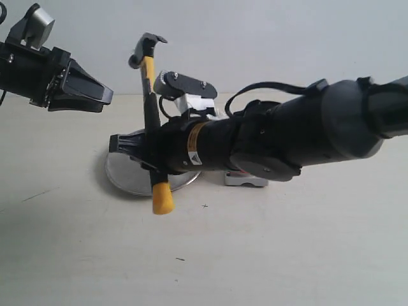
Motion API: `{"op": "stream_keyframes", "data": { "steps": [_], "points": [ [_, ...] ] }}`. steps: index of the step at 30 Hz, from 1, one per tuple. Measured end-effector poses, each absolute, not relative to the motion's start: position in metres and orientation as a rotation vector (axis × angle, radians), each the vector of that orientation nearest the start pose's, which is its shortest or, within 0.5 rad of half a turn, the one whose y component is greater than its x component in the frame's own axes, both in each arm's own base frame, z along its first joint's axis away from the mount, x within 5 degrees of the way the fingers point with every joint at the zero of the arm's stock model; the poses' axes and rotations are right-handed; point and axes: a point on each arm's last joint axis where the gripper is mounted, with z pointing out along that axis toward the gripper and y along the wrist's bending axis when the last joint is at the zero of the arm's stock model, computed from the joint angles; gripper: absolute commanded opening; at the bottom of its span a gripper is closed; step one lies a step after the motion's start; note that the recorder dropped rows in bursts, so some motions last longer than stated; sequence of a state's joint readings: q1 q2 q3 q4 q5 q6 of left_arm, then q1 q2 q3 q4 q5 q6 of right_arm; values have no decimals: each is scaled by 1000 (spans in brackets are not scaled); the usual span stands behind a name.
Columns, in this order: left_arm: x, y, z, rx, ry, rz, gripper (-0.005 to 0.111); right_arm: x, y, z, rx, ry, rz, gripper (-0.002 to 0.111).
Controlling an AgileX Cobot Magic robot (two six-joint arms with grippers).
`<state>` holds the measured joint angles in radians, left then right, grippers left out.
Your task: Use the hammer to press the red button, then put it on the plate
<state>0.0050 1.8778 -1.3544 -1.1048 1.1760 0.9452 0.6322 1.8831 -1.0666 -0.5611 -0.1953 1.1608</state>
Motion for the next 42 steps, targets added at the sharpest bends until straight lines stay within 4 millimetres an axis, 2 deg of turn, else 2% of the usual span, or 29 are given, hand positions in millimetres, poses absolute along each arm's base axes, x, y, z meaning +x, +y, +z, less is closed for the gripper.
{"op": "stream_keyframes", "data": {
  "steps": [2, 5, 6, 15, 19, 24, 30, 34, 37, 42],
  "points": [
    [376, -65, 245, 519, 2387, -1204, 26, 318, 242, 193, -113, 2235, 776, 0],
    [378, -56, 245, 485, 2388, -1195, 4, 316, 238, 200, -155, 2238, 716, 0],
    [378, -53, 245, 476, 2388, -1192, 0, 315, 237, 203, -160, 2237, 704, 0],
    [375, -38, 242, 479, 2447, -1170, 0, 312, 229, 220, -179, 2217, 644, 0],
    [372, -31, 233, 461, 2539, -1083, 0, 306, 215, 237, -213, 2231, 494, 0],
    [362, -27, 217, 364, 2568, -990, 0, 291, 190, 261, -275, 2271, 250, 0],
    [339, -24, 204, 168, 2487, -862, 0, 260, 163, 285, -285, 2235, 212, 0],
    [308, -26, 197, 76, 2391, -798, 0, 241, 145, 295, -258, 2247, 166, 0],
    [285, -28, 197, 41, 2287, -778, 0, 228, 135, 294, -254, 2302, 144, 0],
    [247, -31, 197, 106, 2204, -723, 0, 200, 117, 283, -228, 2348, 169, 0]
  ]
}}
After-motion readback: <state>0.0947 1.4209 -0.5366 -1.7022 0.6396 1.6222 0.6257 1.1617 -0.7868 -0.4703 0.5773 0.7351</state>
